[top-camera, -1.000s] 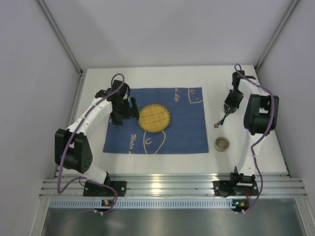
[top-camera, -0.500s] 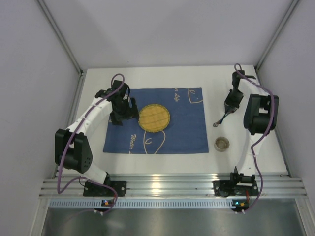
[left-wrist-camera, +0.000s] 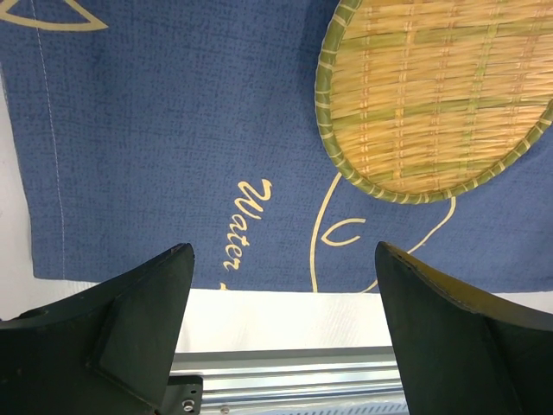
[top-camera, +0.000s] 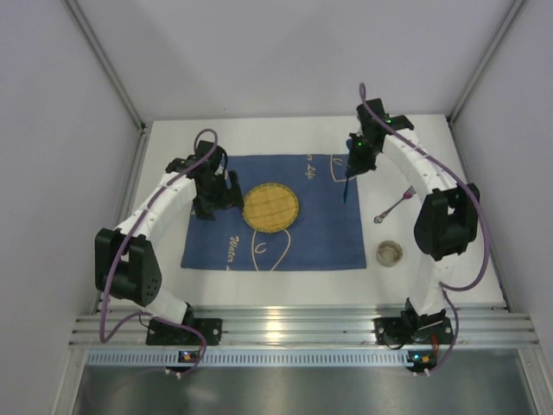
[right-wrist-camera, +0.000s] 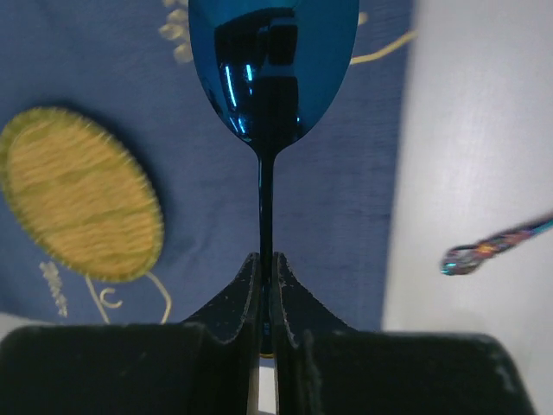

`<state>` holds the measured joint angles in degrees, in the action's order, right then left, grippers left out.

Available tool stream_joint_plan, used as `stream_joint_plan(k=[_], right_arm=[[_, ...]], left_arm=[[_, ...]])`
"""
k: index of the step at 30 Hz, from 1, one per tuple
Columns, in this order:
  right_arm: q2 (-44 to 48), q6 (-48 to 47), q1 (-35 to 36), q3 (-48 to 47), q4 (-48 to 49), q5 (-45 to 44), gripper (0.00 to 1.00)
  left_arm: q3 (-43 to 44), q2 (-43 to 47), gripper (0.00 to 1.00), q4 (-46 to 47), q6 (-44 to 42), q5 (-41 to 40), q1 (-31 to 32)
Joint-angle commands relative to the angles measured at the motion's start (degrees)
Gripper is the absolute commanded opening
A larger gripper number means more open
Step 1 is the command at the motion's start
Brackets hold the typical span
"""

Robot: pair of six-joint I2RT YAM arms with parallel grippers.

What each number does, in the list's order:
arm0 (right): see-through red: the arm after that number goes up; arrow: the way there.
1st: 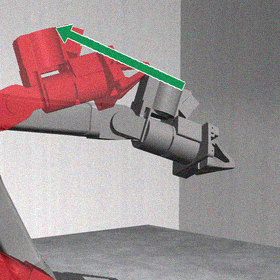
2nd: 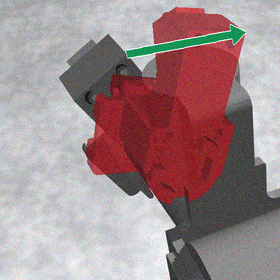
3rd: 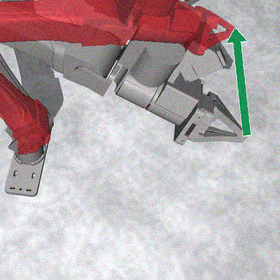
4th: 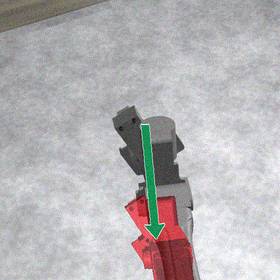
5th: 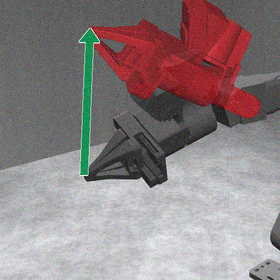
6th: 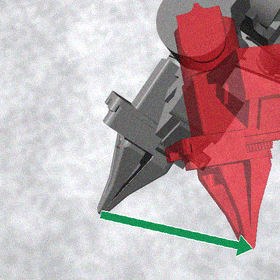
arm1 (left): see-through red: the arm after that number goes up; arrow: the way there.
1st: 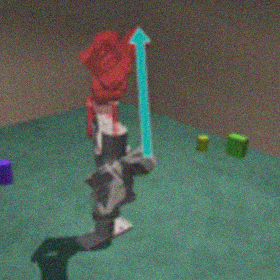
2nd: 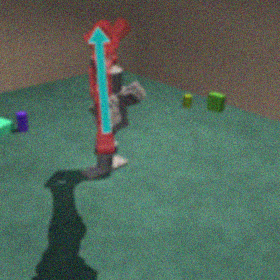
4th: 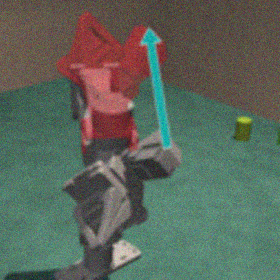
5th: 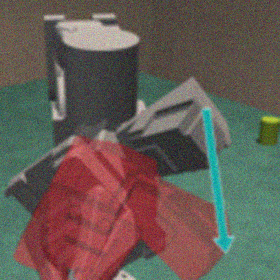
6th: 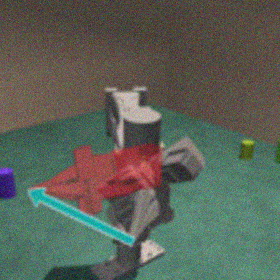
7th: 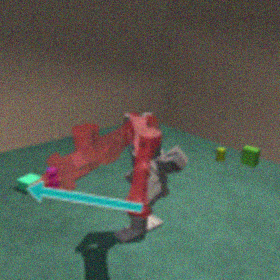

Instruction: Set the dinner table for one person

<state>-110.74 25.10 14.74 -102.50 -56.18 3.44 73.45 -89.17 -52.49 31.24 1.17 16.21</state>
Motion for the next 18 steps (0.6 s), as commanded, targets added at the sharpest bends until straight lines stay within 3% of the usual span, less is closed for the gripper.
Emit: stream_joint_plan(k=[1,6,18], right_arm=[[1.4,-1.0,7.0,3.7,2.7,7.8,0.00],[-2.6,0.5,12.5,5.7,5.2,9.0,0.00],[-7.6,5.0,13.2,11.9,7.9,2.6,0.00]], left_arm=[[-0.2,4.2,0.91,1.0,-0.6,-0.7,-0.1],[-1.9,7.8,0.91,0.4,-0.2,-0.6,-0.1],[-8.2,20.3,0.92,-3.0,3.1,-3.4,-0.1]])
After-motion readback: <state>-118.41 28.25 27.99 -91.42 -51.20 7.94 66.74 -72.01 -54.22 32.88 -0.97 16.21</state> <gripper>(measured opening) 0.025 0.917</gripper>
